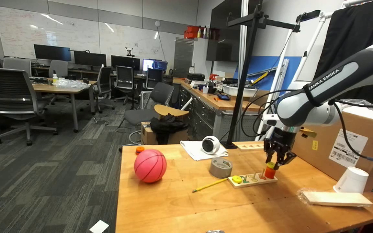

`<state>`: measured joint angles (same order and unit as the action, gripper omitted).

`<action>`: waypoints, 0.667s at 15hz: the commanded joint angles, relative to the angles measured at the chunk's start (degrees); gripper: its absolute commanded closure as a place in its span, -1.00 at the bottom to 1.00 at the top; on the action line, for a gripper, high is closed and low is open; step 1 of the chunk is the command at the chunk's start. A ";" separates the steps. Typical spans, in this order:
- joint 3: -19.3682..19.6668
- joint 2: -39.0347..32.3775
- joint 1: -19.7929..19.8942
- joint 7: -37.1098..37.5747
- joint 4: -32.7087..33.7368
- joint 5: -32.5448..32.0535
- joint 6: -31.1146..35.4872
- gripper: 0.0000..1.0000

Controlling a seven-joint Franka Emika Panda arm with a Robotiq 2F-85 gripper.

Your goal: Move the right and middle blocks blocks to the first right position, respectively

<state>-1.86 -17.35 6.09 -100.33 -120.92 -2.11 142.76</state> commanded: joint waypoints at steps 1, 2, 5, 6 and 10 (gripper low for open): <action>0.58 -1.27 0.01 0.40 1.46 -2.15 -0.56 0.66; 0.72 -1.19 0.07 0.42 1.44 -2.56 -0.63 0.66; 0.99 -1.35 0.24 0.45 1.27 -3.41 -0.50 0.66; 0.95 -1.37 0.29 0.42 1.20 -3.40 -0.44 0.66; 0.63 -1.21 0.18 0.45 0.81 -3.05 -0.31 0.66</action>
<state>-1.14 -18.29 6.25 -100.29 -120.55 -4.30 142.73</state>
